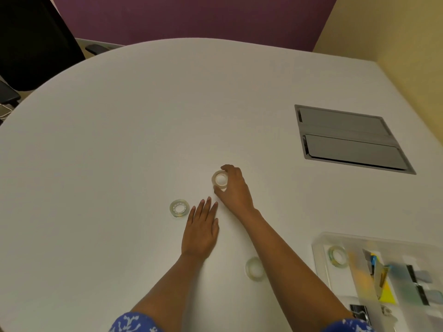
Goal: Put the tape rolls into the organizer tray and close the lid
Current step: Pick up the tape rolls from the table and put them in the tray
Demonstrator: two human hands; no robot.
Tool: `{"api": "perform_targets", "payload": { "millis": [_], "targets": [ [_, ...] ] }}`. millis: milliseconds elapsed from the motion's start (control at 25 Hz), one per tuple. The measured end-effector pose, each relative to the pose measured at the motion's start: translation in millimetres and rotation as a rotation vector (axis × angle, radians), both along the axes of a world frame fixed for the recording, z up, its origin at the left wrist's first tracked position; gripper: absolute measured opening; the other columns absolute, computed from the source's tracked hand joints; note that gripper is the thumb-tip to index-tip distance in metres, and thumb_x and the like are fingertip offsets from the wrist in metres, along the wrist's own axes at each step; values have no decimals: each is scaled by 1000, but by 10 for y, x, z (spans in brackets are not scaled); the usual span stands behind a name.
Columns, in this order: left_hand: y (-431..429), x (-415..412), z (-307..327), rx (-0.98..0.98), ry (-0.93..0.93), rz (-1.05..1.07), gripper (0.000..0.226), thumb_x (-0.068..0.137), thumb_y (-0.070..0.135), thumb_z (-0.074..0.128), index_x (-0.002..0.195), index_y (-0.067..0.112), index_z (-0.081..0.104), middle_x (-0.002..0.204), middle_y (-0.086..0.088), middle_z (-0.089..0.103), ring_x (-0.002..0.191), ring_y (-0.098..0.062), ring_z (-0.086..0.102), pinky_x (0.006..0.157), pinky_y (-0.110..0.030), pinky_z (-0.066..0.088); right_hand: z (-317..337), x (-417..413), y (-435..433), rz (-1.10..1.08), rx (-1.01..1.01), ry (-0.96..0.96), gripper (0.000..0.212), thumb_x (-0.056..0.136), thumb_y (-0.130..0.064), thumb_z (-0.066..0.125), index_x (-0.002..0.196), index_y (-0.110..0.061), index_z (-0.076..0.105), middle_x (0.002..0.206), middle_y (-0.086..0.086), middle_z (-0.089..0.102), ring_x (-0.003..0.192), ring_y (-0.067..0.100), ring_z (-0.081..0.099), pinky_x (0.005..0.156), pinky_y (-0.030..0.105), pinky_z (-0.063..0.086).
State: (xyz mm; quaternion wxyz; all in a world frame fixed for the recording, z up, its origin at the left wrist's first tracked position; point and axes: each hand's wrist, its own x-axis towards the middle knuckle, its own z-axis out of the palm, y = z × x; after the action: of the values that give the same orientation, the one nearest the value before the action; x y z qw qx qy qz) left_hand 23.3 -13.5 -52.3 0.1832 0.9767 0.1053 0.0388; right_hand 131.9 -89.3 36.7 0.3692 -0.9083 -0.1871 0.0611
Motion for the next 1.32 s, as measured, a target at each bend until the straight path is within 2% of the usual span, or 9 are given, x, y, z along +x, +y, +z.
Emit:
{"api": "perform_targets", "payload": {
  "millis": [120,320,480,560,760,960,1120,1320],
  "targets": [
    [-11,-167,-8,3,2,7,51,102,28,25,151,23,15,161,4,9,149,-14,4,118,-26,-9,121,-88,-345,-64,-25,-19,60,84,-17,69,138,-10,43,139,8,44,121,23,54,95,26,45],
    [-90,-440,8,-18,12,21,51,102,26,28,151,20,18,161,1,12,149,-15,7,122,-32,0,214,-347,-1016,-220,0,-26,59,83,-9,69,137,-9,45,138,10,41,120,24,53,93,17,37],
    [-142,-584,12,-17,41,33,51,102,26,26,152,20,14,161,0,9,149,-16,4,122,-34,0,223,-532,-1503,-343,-37,-33,58,83,-6,70,136,-7,46,139,12,40,120,28,54,92,17,35],
    [-162,-621,14,5,58,38,51,103,28,22,152,21,10,162,1,4,150,-15,1,122,-34,-1,223,-607,-1743,-412,-47,-21,58,82,-3,70,135,-6,48,139,14,39,119,31,54,92,19,37],
    [-193,-668,36,10,88,42,52,103,28,19,152,21,6,162,0,0,150,-16,-2,123,-36,-1,181,-745,-2250,-552,-141,47,56,80,-3,70,132,-5,48,136,20,38,116,38,53,94,36,47],
    [-196,-678,44,13,104,40,52,103,28,19,152,21,4,162,-1,-2,150,-16,-3,123,-36,-1,62,-810,-2437,-574,-294,135,57,77,-4,73,129,-2,50,133,23,43,121,39,47,94,38,45],
    [-195,-672,40,-5,96,36,52,103,27,21,152,20,7,162,-2,0,150,-18,-1,123,-37,0,-47,-806,-2459,-551,-274,197,56,78,1,71,129,-2,48,130,23,46,119,38,49,93,40,46],
    [-195,-673,20,-17,85,35,51,103,27,23,152,19,10,162,-3,3,150,-18,1,123,-37,1,-135,-814,-2459,-556,-228,145,48,78,9,66,124,1,53,124,25,53,113,39,53,88,39,46]
  ]
}}
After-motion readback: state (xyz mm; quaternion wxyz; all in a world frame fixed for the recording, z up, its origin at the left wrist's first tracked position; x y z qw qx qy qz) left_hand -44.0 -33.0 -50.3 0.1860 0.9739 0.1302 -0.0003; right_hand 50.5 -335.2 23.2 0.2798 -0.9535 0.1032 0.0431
